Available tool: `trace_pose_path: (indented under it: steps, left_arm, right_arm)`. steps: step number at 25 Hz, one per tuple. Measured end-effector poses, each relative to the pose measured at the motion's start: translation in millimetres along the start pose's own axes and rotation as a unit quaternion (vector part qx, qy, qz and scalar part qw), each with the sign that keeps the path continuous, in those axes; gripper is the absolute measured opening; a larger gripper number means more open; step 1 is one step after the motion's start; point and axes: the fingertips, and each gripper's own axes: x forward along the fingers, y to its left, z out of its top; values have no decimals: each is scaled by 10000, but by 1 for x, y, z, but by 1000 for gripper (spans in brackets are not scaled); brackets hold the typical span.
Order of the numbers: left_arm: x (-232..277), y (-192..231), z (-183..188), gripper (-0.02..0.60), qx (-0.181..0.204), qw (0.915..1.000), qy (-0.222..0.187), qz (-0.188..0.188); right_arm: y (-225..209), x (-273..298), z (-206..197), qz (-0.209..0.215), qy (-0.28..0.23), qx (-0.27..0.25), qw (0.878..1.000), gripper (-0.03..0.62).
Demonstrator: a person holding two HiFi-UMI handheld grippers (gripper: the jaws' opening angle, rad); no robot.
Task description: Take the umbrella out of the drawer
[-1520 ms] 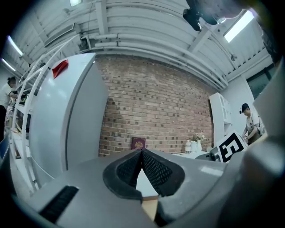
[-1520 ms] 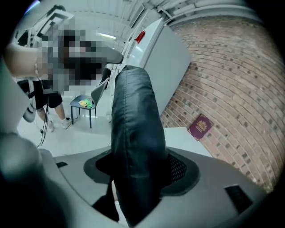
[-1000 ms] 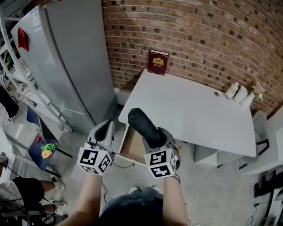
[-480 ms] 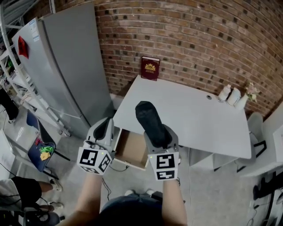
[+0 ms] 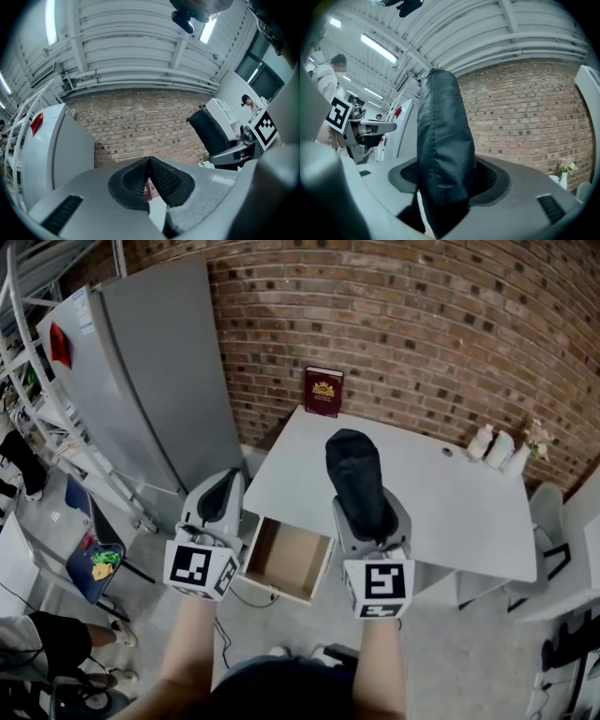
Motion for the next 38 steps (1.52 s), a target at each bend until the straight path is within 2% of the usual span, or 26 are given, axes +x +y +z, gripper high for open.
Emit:
trace_pose_path:
  steps: [3, 5, 17, 38]
  left_arm:
    - [4, -2, 17, -2, 291, 9995, -129, -61]
    - [7, -3, 23, -2, 329, 9993, -187, -76]
    - [14, -11, 28, -2, 261, 9991, -283, -166]
    - [5, -3, 12, -2, 48, 9998, -191, -96]
  right_arm:
    - [-7, -3, 16, -90, -206, -71, 9997, 267]
    - [-10, -7, 24, -109, -307, -107, 9994, 267]
    - [-25, -28, 41, -388, -510, -308, 9975, 268]
    - [-22, -26, 39, -454, -580, -327, 9967, 268]
